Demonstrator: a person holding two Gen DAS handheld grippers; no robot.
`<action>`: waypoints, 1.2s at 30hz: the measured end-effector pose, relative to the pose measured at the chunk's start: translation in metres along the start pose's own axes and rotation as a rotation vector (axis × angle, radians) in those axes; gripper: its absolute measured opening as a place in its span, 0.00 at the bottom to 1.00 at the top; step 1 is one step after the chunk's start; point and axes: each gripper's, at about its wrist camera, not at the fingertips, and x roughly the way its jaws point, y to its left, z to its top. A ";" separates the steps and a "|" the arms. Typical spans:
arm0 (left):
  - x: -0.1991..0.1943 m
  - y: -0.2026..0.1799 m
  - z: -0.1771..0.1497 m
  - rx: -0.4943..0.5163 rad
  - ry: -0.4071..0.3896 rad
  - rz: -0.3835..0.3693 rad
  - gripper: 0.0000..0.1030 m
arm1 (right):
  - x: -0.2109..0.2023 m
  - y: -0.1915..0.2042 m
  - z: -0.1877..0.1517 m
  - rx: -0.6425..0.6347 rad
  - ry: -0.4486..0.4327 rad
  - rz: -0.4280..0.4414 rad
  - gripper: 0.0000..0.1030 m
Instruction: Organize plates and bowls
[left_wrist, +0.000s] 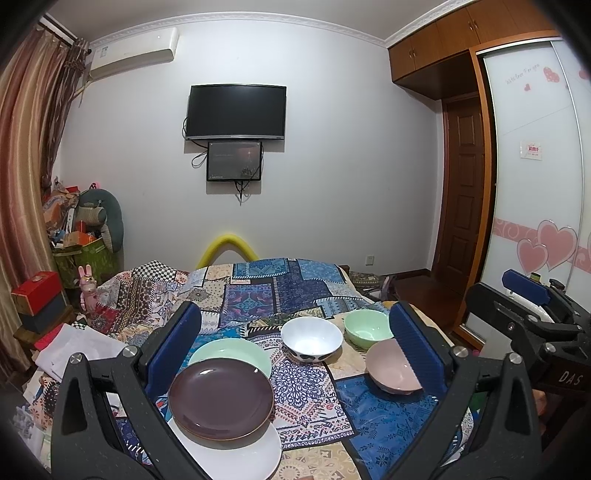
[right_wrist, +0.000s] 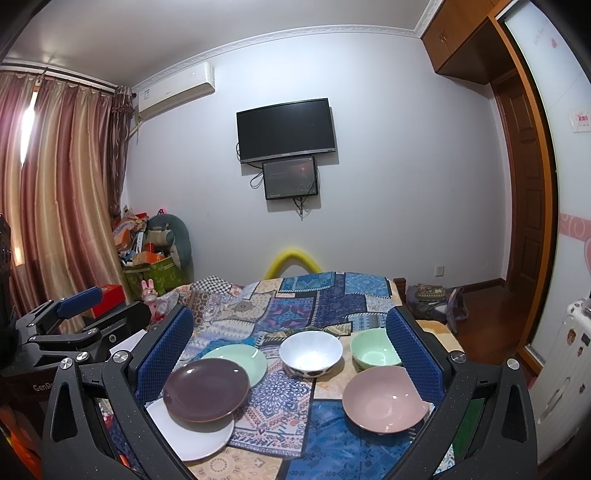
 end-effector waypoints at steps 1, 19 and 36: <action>0.000 0.000 0.000 0.000 0.000 0.000 1.00 | 0.000 0.000 0.000 0.000 0.000 0.001 1.00; 0.014 0.026 -0.006 -0.033 0.024 -0.010 1.00 | 0.016 0.012 -0.003 -0.016 0.038 0.011 1.00; 0.082 0.124 -0.052 -0.062 0.214 0.063 0.81 | 0.100 0.037 -0.048 -0.003 0.277 0.076 0.94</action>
